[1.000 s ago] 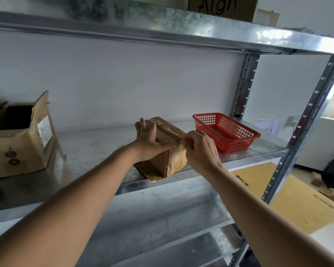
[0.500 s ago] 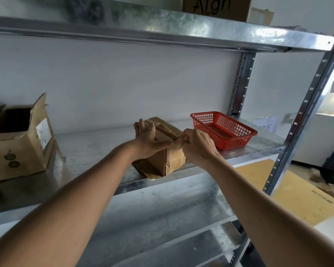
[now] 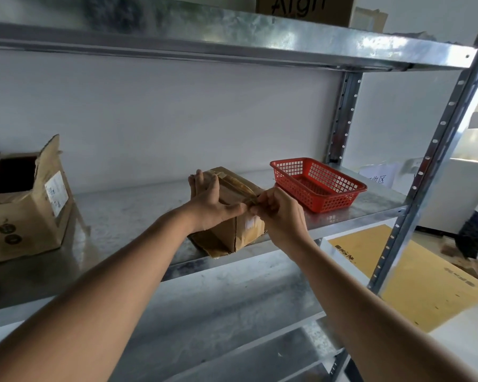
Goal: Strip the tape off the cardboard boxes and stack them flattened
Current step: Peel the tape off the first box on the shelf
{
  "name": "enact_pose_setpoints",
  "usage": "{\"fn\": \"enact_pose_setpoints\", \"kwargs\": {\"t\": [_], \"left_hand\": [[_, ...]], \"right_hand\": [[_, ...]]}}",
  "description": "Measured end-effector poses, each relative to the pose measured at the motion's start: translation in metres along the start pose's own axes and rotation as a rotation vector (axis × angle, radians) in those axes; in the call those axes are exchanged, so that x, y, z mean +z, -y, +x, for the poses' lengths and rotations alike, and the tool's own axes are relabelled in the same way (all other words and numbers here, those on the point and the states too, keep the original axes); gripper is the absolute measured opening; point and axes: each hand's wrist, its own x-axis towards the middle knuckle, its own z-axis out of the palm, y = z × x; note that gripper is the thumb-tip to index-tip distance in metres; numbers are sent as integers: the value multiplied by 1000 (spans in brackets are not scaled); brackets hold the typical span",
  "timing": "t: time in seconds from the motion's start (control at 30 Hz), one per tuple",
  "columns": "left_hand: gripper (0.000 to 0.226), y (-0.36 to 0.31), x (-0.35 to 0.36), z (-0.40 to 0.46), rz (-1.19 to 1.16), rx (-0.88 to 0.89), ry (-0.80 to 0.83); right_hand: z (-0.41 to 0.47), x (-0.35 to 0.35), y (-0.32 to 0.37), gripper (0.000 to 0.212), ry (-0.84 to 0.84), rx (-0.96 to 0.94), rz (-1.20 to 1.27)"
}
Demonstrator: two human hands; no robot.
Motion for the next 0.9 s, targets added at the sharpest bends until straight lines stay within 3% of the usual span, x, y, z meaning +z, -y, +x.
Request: {"fn": "enact_pose_setpoints", "kwargs": {"t": [0.13,0.3,0.37,0.5,0.67,0.77,0.9], "left_hand": [[172,-1,3,2,34,-13,-27],[151,4,5,4,67,-33,-39],[151,4,4,4,52,-31,-46],[163,2,3,5,14,-5,-33],[178,6,10,3,23,58,-53],[165,8,25,2,53,120,-193],[127,11,47,1,87,306,-497]], "right_hand": [[12,-7,14,14,109,24,-215],[34,-14,31,12,366,201,-331],[30,-14,28,13,312,161,-275],[3,-15,5,36,88,125,6],[4,-10,-12,22,50,-46,-186],[10,-10,-9,24,120,-118,-305],[16,-10,-3,24,220,-134,-454]]}}
